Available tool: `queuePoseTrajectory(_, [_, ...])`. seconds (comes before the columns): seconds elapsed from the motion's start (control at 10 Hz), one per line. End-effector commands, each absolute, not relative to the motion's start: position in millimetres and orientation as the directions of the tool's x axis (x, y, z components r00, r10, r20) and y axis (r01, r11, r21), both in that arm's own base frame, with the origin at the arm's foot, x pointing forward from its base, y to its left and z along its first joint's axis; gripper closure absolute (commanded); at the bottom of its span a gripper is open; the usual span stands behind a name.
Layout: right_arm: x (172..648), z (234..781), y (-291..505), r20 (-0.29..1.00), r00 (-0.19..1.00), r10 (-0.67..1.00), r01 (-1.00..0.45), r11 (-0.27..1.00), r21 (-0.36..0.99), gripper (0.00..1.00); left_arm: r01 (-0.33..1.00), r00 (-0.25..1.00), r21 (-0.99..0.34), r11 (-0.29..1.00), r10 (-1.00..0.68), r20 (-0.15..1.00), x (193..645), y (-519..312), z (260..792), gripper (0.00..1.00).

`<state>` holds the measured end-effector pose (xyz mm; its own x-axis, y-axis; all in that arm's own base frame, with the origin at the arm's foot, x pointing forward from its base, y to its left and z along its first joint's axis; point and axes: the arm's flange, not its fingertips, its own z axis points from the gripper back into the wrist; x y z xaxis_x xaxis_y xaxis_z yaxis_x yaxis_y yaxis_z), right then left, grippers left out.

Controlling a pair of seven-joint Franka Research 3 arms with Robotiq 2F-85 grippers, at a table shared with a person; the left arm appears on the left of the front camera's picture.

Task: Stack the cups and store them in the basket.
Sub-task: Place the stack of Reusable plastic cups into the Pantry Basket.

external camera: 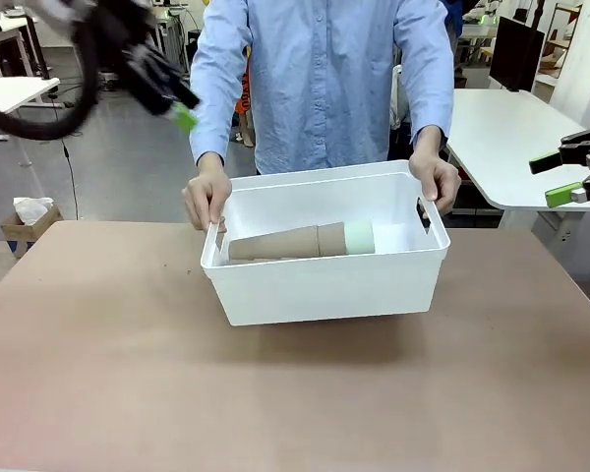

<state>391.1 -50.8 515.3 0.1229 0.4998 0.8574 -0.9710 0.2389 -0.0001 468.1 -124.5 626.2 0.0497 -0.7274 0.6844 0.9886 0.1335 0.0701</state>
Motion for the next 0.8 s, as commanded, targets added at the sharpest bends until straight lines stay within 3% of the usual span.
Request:
queuePoseTrajectory(0.0, [392,518,-49,0.864,0.131,0.486,-0.966,0.257,0.002,0.00,0.985,0.041,0.081,0.149,-0.674,0.737,444,-72,616,0.00])
queuePoseTrajectory(0.2, [392,518,-49,0.864,0.131,0.486,-0.966,0.257,0.002,0.00,0.974,0.080,0.080,0.210,-0.654,0.752,421,-19,605,0.00])
queuePoseTrajectory(0.6, [392,518,-49,0.864,0.131,0.486,-0.966,0.257,0.002,0.00,0.967,0.016,0.139,0.215,-0.592,0.806,386,25,604,0.00])
queuePoseTrajectory(0.7, [392,518,-49,0.864,0.131,0.486,-0.966,0.257,0.002,0.00,0.967,0.078,0.098,0.235,-0.640,0.765,408,20,603,0.00])
